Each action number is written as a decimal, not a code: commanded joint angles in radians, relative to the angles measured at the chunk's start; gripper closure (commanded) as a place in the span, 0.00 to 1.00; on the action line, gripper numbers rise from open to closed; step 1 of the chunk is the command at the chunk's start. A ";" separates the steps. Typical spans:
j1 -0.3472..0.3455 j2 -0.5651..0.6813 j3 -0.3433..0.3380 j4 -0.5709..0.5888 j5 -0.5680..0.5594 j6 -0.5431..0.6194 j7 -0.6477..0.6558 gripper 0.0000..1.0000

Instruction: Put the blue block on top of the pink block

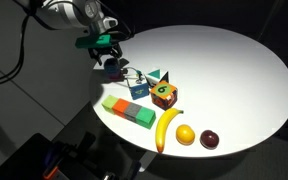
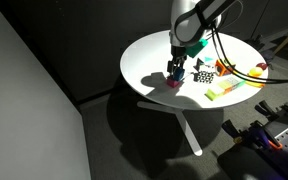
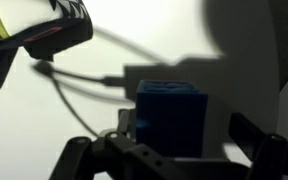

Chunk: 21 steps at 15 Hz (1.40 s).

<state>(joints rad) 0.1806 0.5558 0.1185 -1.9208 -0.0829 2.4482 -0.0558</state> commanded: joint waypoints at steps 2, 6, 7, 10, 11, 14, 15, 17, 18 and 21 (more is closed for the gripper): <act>-0.011 -0.035 0.033 0.003 0.031 -0.041 -0.019 0.00; -0.007 -0.068 0.040 -0.009 0.037 -0.059 -0.016 0.00; -0.005 -0.076 0.038 -0.011 0.032 -0.059 -0.011 0.00; 0.001 -0.102 0.029 -0.020 0.019 -0.053 0.004 0.00; 0.002 -0.111 0.027 -0.022 0.016 -0.051 0.005 0.00; -0.002 -0.142 0.031 -0.034 0.023 -0.048 -0.001 0.00; -0.006 -0.155 0.036 -0.041 0.029 -0.051 -0.009 0.00; -0.007 -0.180 0.038 -0.055 0.029 -0.052 -0.012 0.00; -0.009 -0.192 0.040 -0.063 0.033 -0.058 -0.016 0.00; -0.011 -0.235 0.038 -0.093 0.033 -0.078 -0.013 0.00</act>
<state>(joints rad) 0.1803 0.3904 0.1514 -1.9619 -0.0647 2.4016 -0.0587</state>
